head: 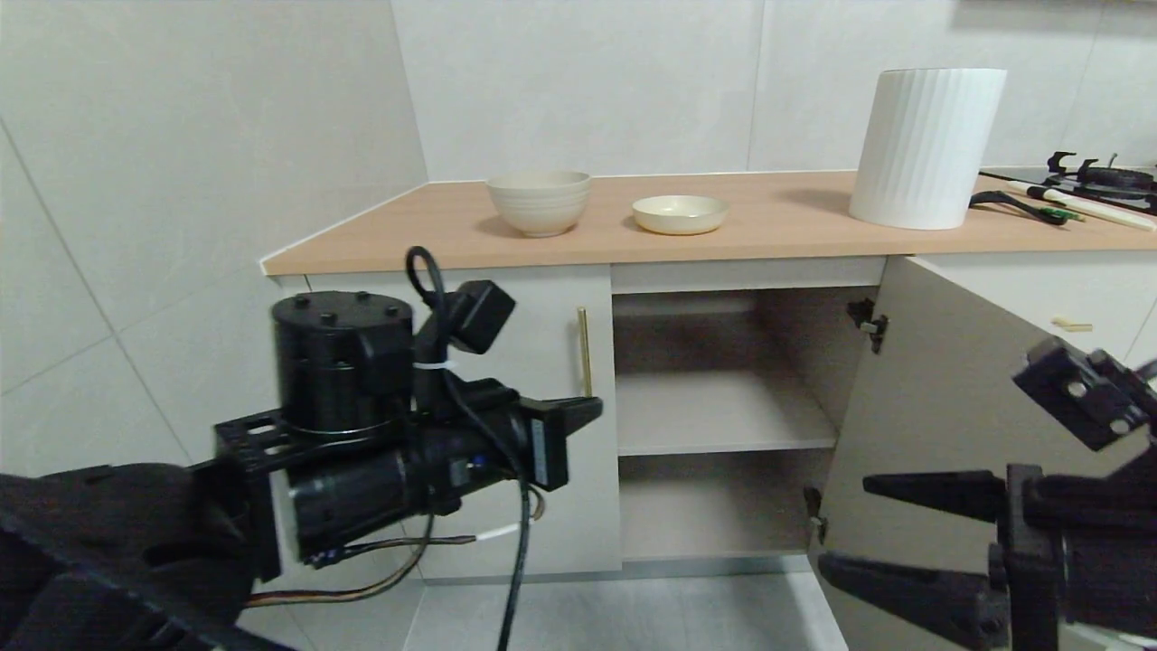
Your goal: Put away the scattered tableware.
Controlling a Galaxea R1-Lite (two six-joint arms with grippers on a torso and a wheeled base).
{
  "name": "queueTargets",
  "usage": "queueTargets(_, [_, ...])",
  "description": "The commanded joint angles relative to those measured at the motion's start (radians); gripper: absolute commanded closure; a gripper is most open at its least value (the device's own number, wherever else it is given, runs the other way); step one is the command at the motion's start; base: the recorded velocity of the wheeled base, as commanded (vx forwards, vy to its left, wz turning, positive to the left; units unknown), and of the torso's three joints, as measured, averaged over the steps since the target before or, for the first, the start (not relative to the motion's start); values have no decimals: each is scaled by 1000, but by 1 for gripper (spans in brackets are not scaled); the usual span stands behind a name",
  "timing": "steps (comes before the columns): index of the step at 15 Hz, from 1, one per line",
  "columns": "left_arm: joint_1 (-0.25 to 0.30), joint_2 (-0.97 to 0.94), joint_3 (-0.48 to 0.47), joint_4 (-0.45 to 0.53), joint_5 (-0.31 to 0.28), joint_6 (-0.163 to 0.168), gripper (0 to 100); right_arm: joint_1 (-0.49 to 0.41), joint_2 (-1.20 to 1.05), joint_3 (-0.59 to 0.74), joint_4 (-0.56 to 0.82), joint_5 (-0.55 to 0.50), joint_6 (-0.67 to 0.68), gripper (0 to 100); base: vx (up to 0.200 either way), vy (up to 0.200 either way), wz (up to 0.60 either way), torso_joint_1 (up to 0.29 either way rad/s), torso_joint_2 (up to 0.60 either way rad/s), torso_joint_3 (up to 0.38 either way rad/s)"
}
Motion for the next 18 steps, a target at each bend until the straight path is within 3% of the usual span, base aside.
queueTargets(1, [121, -179, 141, 2, 28, 65, 100, -30, 122, -123, 4, -23, 0, 0, 0, 0, 0, 0, 0, 0])
queueTargets(2, [174, -239, 181, 15, 50, 85, 100, -30, 154, -182, 6, -63, 7, 0, 0, 0, 0, 0, 0, 0])
queueTargets(3, [193, -265, 186, 30, 54, 85, 100, -30, 172, -214, 10, -91, 11, 0, 0, 0, 0, 0, 0, 0])
queueTargets(6, [299, -331, 135, 168, 51, 86, 100, -22, 232, -361, 41, -134, 11, 0, 0, 0, 0, 0, 0, 0])
queueTargets(9, [351, -328, 89, 225, 48, 86, 100, -5, 230, -341, 76, -149, 55, 0, 0, 0, 0, 0, 0, 0])
queueTargets(10, [358, -320, 77, 232, 48, 86, 0, -5, 224, -337, 81, -155, 55, 0, 0, 0, 0, 0, 0, 0])
queueTargets(18, [358, -380, 54, 225, 48, 83, 0, -3, 217, -346, 87, -171, 61, 0, 0, 0, 0, 0, 0, 0])
